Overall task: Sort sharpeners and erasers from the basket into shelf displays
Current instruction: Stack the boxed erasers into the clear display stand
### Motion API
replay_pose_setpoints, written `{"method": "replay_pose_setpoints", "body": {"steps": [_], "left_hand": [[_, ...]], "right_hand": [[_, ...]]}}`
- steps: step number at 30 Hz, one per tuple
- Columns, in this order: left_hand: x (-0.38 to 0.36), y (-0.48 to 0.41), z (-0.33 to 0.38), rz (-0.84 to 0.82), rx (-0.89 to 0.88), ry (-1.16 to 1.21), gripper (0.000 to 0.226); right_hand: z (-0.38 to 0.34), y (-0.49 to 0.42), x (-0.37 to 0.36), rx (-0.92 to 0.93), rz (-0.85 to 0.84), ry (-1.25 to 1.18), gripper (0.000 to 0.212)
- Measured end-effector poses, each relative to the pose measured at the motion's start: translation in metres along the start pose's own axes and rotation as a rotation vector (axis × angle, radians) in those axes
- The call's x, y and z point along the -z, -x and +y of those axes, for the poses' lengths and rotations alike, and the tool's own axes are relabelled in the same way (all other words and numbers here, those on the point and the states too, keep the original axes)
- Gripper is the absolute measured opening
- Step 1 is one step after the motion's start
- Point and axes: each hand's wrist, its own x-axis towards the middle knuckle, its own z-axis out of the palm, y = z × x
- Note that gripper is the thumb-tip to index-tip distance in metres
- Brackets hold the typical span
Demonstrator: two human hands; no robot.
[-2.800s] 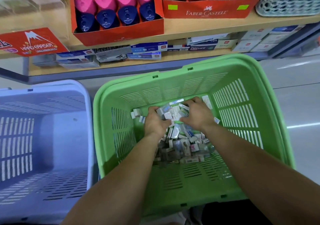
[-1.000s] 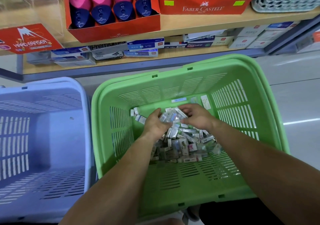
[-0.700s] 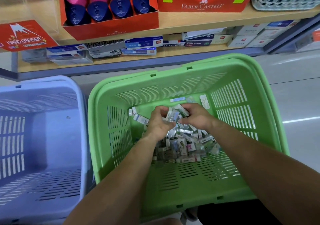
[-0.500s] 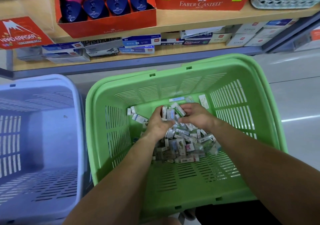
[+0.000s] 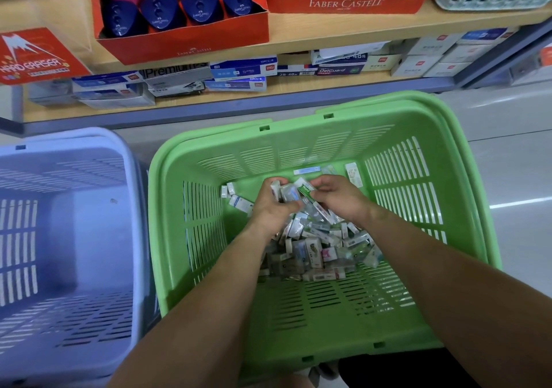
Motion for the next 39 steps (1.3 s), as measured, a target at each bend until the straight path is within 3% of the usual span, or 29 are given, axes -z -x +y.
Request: {"method": "replay_pose_setpoints", "body": {"steps": [3, 8, 14, 19, 22, 24, 26, 28, 39], "left_hand": [[0.003, -0.002, 0.003, 0.032, 0.041, 0.025, 0.059], [-0.001, -0.001, 0.008, 0.022, 0.084, 0.117, 0.049], [0.001, -0.001, 0.01, 0.03, 0.128, 0.225, 0.064], [0.002, 0.0, 0.012, 0.155, 0.175, 0.174, 0.084], [0.004, -0.001, 0.013, 0.189, 0.18, 0.165, 0.095], [0.005, -0.002, 0.013, 0.188, 0.196, 0.16, 0.1], [0.005, -0.002, 0.013, 0.174, 0.21, 0.159, 0.092], [0.007, 0.0, 0.014, 0.174, 0.187, 0.165, 0.068], [-0.001, 0.044, 0.056, 0.149, 0.139, 0.291, 0.051]], "right_hand": [[0.001, 0.0, -0.001, 0.003, 0.003, -0.01, 0.029], [-0.001, 0.0, -0.003, 0.02, 0.023, -0.128, 0.028], [-0.006, 0.001, -0.01, 0.067, -0.026, -0.14, 0.035], [0.008, 0.006, 0.001, 0.042, -0.025, 0.205, 0.034], [0.008, 0.007, -0.005, 0.074, -0.051, 0.427, 0.054], [0.006, 0.006, -0.012, 0.125, -0.018, 0.547, 0.056], [0.006, 0.005, -0.015, 0.142, 0.037, 0.567, 0.043], [0.006, 0.003, -0.012, 0.13, 0.072, 0.572, 0.031], [-0.059, 0.041, 0.006, 0.029, 0.057, -0.114, 0.02]]}}
